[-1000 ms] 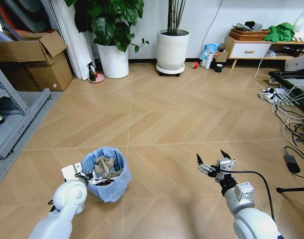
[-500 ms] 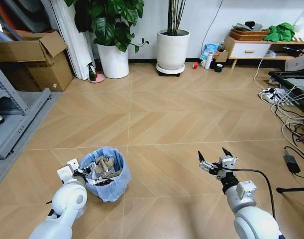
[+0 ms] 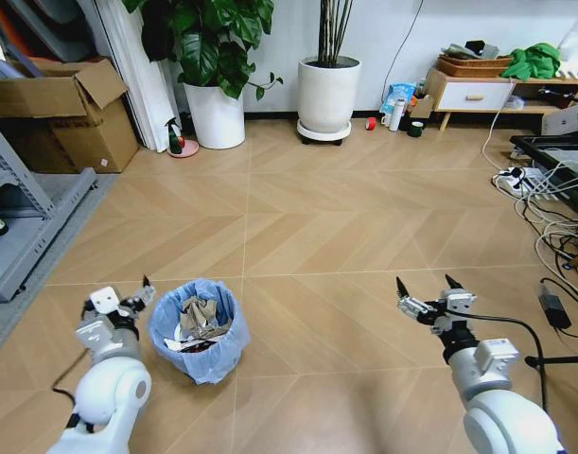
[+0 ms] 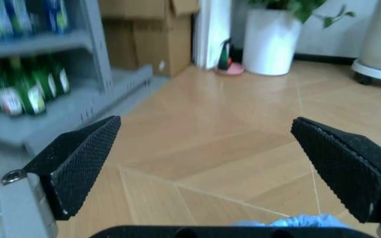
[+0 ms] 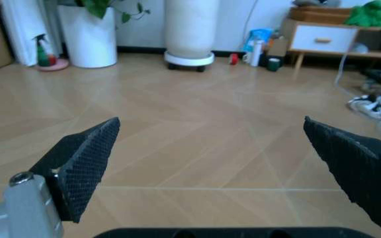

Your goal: Pick up the trash bin and place the garbage on the floor into it.

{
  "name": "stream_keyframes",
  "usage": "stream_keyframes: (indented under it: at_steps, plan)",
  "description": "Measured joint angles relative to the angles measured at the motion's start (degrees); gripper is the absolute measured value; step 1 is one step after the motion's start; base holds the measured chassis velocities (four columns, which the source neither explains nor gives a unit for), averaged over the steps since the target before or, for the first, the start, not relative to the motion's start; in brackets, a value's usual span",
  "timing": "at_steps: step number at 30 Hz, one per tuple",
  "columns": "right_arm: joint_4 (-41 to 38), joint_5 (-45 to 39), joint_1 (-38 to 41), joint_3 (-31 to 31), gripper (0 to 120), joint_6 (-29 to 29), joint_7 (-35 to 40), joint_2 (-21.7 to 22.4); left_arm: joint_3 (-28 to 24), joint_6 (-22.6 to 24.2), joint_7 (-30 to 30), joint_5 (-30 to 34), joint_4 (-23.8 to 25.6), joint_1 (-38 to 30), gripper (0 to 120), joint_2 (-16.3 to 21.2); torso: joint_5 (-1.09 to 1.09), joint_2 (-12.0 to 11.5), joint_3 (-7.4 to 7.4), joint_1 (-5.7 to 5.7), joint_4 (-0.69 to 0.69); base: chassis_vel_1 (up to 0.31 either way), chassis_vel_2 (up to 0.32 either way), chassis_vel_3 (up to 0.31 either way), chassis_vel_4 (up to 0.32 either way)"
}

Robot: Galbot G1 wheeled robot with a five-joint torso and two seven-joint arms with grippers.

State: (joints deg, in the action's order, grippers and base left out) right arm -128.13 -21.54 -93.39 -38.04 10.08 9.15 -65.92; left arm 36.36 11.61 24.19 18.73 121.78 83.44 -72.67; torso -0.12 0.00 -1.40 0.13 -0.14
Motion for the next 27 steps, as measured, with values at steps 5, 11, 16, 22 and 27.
stream_keyframes:
  at_steps: [5, 11, 16, 22, 27]
  plan:
    - [-0.5, 0.3, -0.8, -3.0, 100, 0.1, 0.1, -1.9, 2.0, -1.3, -4.6, -6.4, 4.8, 5.3, 100, -0.8, 0.0, 0.0, 0.0, 0.0, 0.0, 0.0, 0.0, 0.0, 0.0]
    - [-1.1, 5.1, -2.3, -5.8, 100, 0.0, -0.1, -6.2, 2.9, -2.6, -9.0, -9.9, 7.3, 9.0, 100, -0.7, 0.01, 0.0, 0.0, 0.0, -0.02, 0.0, 0.0, 0.0, 0.0]
    - [-1.5, 9.2, -3.7, -9.6, 100, -1.4, -1.8, -10.2, 4.6, -3.3, -14.7, -11.0, 8.5, 12.7, 100, -1.0, 0.01, 0.0, 0.0, 0.0, -0.01, 0.0, 0.0, 0.0, 0.0]
    - [-2.8, 9.9, -5.2, -13.6, 100, -4.5, -6.2, -13.2, 4.1, -4.2, -18.9, -8.8, 9.3, 15.9, 100, -1.9, 0.0, 0.0, 0.0, 0.0, -0.01, 0.0, 0.0, 0.0, 0.0]
    - [-5.4, 12.2, -8.7, -15.5, 100, -9.4, -9.1, -16.1, 2.9, -8.4, -20.1, -8.5, 11.1, 20.7, 100, -3.0, 0.0, 0.0, 0.0, 0.0, -0.01, 0.0, 0.0, 0.0, 0.0]
